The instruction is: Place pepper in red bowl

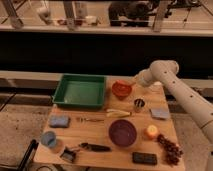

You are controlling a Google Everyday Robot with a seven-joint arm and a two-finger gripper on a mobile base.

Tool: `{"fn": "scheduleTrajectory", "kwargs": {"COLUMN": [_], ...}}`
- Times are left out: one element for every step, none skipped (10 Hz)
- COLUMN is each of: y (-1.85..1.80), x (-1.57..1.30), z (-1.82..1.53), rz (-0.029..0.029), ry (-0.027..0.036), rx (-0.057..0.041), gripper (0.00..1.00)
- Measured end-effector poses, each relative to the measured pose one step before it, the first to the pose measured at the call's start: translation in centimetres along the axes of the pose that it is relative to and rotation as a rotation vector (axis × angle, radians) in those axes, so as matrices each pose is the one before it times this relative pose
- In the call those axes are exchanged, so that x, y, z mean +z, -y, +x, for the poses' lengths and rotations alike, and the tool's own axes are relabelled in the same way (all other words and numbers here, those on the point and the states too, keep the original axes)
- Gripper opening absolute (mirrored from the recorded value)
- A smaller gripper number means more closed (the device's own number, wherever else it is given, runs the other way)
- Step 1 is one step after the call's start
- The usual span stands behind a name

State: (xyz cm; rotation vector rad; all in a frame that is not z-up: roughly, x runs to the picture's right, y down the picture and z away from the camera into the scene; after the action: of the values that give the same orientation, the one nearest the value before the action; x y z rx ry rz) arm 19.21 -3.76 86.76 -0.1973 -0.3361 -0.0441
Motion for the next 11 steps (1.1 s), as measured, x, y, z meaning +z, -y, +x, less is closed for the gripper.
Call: {"fn": "scheduleTrajectory", "kwargs": {"y": [-0.252, -0.161, -0.088, -0.038, -0.104, -0.061, 0.048, 0.142, 0.307, 0.204, 0.12], "x": [0.286, 0.312, 0.331, 0.241, 0.154, 0.089, 0.135, 0.105, 0.319, 0.198, 0.467], "z": [-0.189, -0.309, -0.313, -0.302, -0.059, 0.064, -0.019, -0.048, 0.035, -0.004, -0.063], "rz": [0.00035, 0.00034, -0.00256, -0.00036, 0.0, 0.00241, 0.00323, 0.00467, 0.00661, 0.00323, 0.0001], "ry": [-0.0025, -0.00142, 0.00486, 0.00614, 0.00286, 0.00157, -0.00068, -0.00094, -0.00203, -0.00186, -0.00297], "rx": [0.0013, 0.00354, -0.0009, -0.00044, 0.00163, 0.00423, 0.00049, -0.00096, 0.00151, 0.00041, 0.00023], "gripper": [0.2, 0.32, 0.42, 0.52, 0.62, 0.72, 0.79, 0.8, 0.8, 0.8, 0.8]}}
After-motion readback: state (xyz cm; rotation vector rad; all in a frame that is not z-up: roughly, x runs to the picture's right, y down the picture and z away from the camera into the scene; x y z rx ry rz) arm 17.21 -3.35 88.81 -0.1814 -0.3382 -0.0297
